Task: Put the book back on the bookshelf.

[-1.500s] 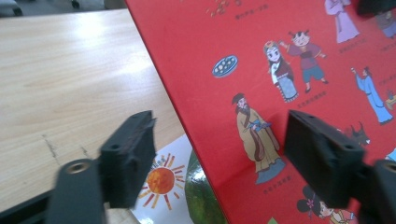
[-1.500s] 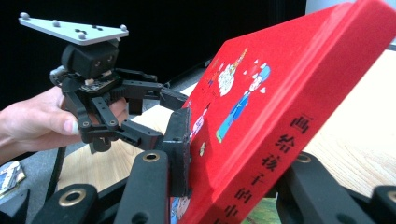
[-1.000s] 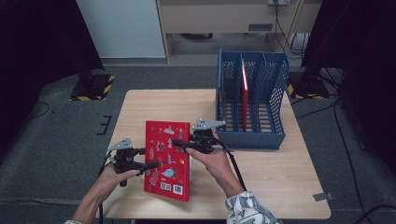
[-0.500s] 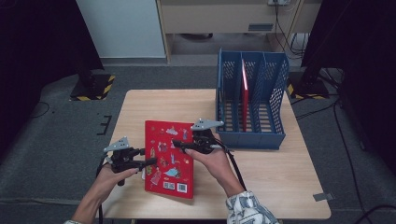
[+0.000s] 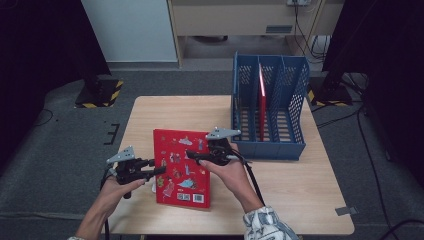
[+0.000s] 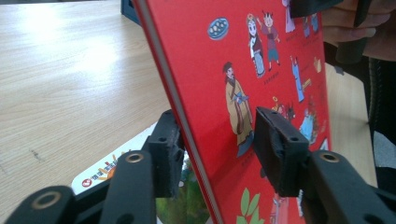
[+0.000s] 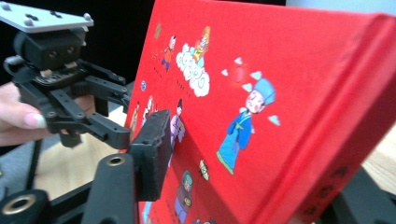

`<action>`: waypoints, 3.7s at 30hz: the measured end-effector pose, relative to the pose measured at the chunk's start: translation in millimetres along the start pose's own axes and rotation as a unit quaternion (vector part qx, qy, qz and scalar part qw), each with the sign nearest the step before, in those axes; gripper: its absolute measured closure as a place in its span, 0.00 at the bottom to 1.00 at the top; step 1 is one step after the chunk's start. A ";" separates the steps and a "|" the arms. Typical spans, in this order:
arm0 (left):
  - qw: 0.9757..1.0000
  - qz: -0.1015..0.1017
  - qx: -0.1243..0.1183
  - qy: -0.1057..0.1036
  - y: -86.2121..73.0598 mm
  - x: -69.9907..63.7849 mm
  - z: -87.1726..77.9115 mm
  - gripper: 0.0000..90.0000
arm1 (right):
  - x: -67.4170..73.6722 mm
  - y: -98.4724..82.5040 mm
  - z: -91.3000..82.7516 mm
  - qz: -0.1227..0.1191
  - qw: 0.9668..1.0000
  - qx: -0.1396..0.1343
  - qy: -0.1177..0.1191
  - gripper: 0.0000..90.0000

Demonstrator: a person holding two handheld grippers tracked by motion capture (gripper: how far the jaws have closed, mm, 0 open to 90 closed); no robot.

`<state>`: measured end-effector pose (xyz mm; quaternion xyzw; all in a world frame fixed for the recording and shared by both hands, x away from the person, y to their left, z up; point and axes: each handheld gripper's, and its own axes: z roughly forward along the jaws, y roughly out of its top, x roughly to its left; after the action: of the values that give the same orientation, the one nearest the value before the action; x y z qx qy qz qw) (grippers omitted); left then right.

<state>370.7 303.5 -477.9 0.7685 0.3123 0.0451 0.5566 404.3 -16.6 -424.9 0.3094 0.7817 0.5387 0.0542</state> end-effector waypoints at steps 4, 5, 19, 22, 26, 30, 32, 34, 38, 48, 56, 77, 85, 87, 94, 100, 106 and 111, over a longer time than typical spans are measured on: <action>1.000 -0.001 -0.009 -0.002 3.7 -1.4 -3.9 0.65 | 0.6 2.5 -5.5 0.013 1.000 -0.008 0.014 0.57; 1.000 -0.001 -0.013 -0.003 4.4 -1.6 -4.8 0.66 | 0.8 3.1 -6.8 0.015 1.000 -0.009 0.016 0.58; 1.000 0.010 -0.015 -0.001 15.1 -9.9 -15.0 0.70 | 9.1 13.8 -18.8 0.003 0.998 -0.021 0.051 0.69; 1.000 0.014 -0.018 0.000 21.2 -12.7 -17.4 0.71 | 11.9 19.6 -22.8 -0.003 0.998 -0.025 0.056 0.69; 0.999 0.018 -0.028 0.003 33.3 -12.6 -19.4 0.70 | 12.7 29.0 -27.7 -0.010 0.998 -0.035 0.059 0.70; 0.999 0.022 -0.028 0.016 42.9 -4.3 -14.0 0.68 | 8.6 34.9 -27.1 -0.019 0.997 -0.048 0.057 0.73; 0.999 0.023 -0.027 0.023 44.6 1.6 -8.7 0.67 | 5.2 34.4 -24.3 -0.023 0.997 -0.052 0.054 0.74; 0.999 0.022 -0.026 0.030 44.7 6.5 -3.7 0.65 | 3.2 32.6 -20.7 -0.033 0.997 -0.056 0.049 0.77; 0.998 0.031 -0.029 0.045 43.5 10.7 1.7 0.63 | 1.8 27.6 -16.2 -0.047 0.996 -0.065 0.043 0.80; 0.996 0.031 -0.044 0.071 45.1 7.2 8.7 0.44 | 14.7 24.4 -15.1 -0.079 0.992 -0.084 0.043 0.87; 0.994 0.015 -0.048 0.102 36.6 9.6 6.5 0.32 | 16.2 25.2 -14.9 -0.098 0.990 -0.095 0.025 0.88; 0.991 0.026 0.009 0.131 2.8 0.1 27.8 0.13 | 21.0 16.7 -20.7 -0.100 0.990 -0.102 -0.001 0.86; 0.991 0.033 0.023 0.128 -1.7 -7.0 38.8 0.13 | 26.8 21.4 -20.7 -0.100 0.989 -0.110 -0.003 0.79; 0.990 0.037 0.029 0.130 -2.5 -8.7 41.7 0.15 | 26.4 22.0 -20.7 -0.099 0.989 -0.110 -0.003 0.82; 0.988 0.033 0.022 0.150 -2.3 -8.1 48.6 0.20 | 25.8 23.8 -20.6 -0.100 0.989 -0.109 0.003 0.87; 0.986 0.025 0.007 0.163 0.7 -5.4 53.0 0.21 | 23.7 24.3 -20.7 -0.098 0.989 -0.109 -0.001 0.87; 0.984 0.033 0.008 0.174 3.1 -5.4 56.1 0.21 | 20.7 26.3 -19.8 -0.095 0.989 -0.109 -0.006 0.87; 0.984 0.020 0.006 0.174 3.0 -3.3 58.0 0.21 | 20.6 27.3 -19.2 -0.095 0.990 -0.108 -0.010 0.86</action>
<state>393.6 253.2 -496.2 0.7580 0.3896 0.1877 0.4883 391.4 -14.8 -387.9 0.2315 0.7442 0.6092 0.1465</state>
